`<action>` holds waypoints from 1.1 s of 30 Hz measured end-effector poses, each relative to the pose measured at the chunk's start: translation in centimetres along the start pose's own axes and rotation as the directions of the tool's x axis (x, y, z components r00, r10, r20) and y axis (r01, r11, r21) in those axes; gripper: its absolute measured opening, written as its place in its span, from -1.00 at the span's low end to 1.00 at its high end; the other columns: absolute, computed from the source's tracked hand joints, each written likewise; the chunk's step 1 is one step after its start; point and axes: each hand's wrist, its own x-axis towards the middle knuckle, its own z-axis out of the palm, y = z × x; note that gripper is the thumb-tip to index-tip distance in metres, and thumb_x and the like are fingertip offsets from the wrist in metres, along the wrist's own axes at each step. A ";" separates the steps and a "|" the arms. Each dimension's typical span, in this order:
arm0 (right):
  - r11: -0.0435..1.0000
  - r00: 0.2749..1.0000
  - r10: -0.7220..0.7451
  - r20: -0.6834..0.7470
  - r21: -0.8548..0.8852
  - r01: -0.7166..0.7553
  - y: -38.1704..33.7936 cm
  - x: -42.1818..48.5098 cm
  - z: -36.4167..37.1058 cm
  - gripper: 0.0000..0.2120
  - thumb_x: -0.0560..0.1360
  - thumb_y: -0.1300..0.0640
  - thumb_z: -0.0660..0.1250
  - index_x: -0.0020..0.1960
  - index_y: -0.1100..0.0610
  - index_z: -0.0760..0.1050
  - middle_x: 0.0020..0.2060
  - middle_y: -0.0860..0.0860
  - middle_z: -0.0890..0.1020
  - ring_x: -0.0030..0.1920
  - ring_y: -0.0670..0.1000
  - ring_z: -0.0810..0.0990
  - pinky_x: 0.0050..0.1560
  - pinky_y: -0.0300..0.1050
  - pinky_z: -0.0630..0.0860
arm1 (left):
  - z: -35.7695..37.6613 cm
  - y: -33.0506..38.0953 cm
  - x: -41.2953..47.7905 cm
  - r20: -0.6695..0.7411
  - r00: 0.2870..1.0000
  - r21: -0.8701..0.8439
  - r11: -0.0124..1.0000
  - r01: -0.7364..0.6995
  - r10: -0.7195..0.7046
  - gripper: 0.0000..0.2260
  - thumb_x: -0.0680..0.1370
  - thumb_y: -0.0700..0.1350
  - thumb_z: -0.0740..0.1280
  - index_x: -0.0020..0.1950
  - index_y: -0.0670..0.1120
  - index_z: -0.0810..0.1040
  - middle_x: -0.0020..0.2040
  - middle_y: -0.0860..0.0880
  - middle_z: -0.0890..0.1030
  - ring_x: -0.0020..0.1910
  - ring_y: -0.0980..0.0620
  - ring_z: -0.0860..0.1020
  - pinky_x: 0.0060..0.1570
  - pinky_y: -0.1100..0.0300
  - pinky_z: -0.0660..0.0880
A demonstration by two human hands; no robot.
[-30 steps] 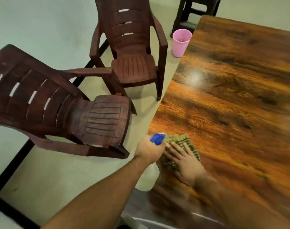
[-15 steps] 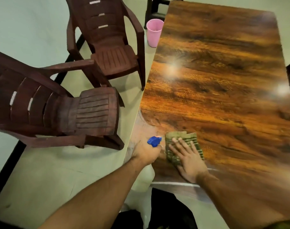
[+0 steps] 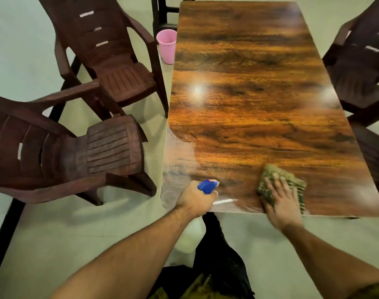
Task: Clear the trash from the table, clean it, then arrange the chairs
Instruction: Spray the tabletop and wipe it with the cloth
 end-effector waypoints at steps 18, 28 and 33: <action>0.990 0.986 -0.122 0.117 -0.049 0.129 -21.1 -4.6 3.4 -0.24 0.45 -0.23 -0.30 0.59 0.01 -0.34 0.52 0.05 -0.39 0.56 0.15 -0.39 0.44 0.28 -0.45 | -0.7 -6.4 -7.9 -0.154 0.987 0.074 0.997 -0.038 0.049 -0.71 0.34 0.09 0.32 -0.25 -0.16 0.51 -0.39 -0.19 0.58 -0.43 -0.20 0.53 -0.35 -0.14 0.59; 0.944 0.947 0.323 0.006 0.068 -0.322 -15.6 -3.6 2.4 -0.25 0.61 -0.27 -0.07 0.63 0.07 -0.24 0.60 0.10 -0.26 0.59 0.17 -0.29 0.53 0.29 -0.25 | -1.7 -5.9 -8.2 -0.277 0.960 -0.016 0.999 0.028 -0.031 -0.63 0.33 0.16 0.29 -0.21 -0.17 0.53 -0.32 -0.23 0.61 -0.37 -0.24 0.57 -0.33 -0.20 0.59; 0.983 0.982 -0.169 0.088 -0.059 0.174 -20.3 -3.2 4.6 -0.23 0.55 -0.25 0.06 0.63 0.07 -0.08 0.61 0.10 -0.10 0.60 0.15 -0.21 0.50 0.32 -0.23 | -2.7 -4.8 -6.5 -0.292 0.952 -0.047 0.996 0.081 -0.091 -0.67 0.36 0.10 0.32 -0.26 -0.20 0.53 -0.33 -0.23 0.62 -0.37 -0.23 0.58 -0.31 -0.17 0.60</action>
